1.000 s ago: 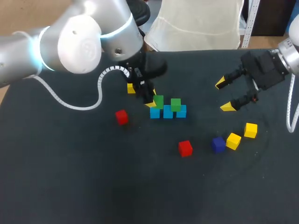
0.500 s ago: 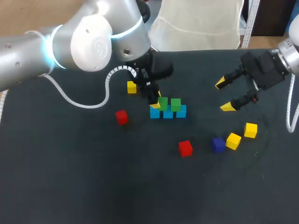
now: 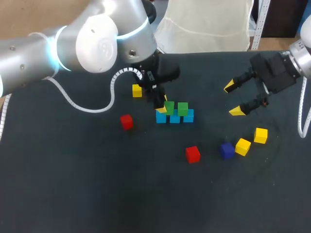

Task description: Place the blue cubes, place green cubes on the blue cubes, place the yellow cubes on the green cubes, then place the red cubes on the yellow cubes, and place purple cube on the red cubes.

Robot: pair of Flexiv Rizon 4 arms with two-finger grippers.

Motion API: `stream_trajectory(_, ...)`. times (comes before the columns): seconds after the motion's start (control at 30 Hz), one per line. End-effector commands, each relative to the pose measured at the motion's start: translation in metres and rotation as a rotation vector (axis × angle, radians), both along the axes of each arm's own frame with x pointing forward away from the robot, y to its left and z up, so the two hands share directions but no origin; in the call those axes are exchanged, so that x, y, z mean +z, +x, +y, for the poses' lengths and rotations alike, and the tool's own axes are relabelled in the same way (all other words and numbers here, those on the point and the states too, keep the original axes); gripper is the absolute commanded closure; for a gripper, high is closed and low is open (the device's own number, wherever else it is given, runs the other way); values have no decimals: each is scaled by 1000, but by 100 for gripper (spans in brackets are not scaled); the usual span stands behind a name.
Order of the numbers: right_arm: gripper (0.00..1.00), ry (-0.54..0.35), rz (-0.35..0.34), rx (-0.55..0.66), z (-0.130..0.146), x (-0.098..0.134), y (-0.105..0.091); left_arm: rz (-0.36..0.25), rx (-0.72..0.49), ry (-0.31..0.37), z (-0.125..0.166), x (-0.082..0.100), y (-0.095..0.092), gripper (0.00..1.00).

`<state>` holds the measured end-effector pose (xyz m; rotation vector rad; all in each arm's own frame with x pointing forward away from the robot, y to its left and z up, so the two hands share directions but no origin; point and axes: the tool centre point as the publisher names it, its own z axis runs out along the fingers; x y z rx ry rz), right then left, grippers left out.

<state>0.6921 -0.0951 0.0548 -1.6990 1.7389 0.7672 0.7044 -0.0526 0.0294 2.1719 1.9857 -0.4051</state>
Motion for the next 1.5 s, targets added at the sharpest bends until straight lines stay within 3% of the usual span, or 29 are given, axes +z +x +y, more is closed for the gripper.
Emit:
stream_trajectory(0.03,0,2,0,1,0,0,1,10,-6,12,1,-2,3,100)
stream_trajectory(0.77,0,2,0,1,0,0,1,38,-8,3,3,-5,4,100)
stream_trajectory(0.83,0,2,0,1,0,0,1,39,-8,3,3,-5,4,93)
stream_trajectory(0.93,0,2,0,1,0,0,1,39,-7,2,3,-5,6,94)
stream_trajectory(1.0,0,2,0,1,0,0,1,37,-6,0,3,-5,6,100)
stream_trajectory(1.3,0,2,0,1,0,0,1,36,-12,2,2,-5,9,100)
stream_trajectory(1.5,0,2,0,1,0,0,1,42,-15,-1,2,-6,9,84)
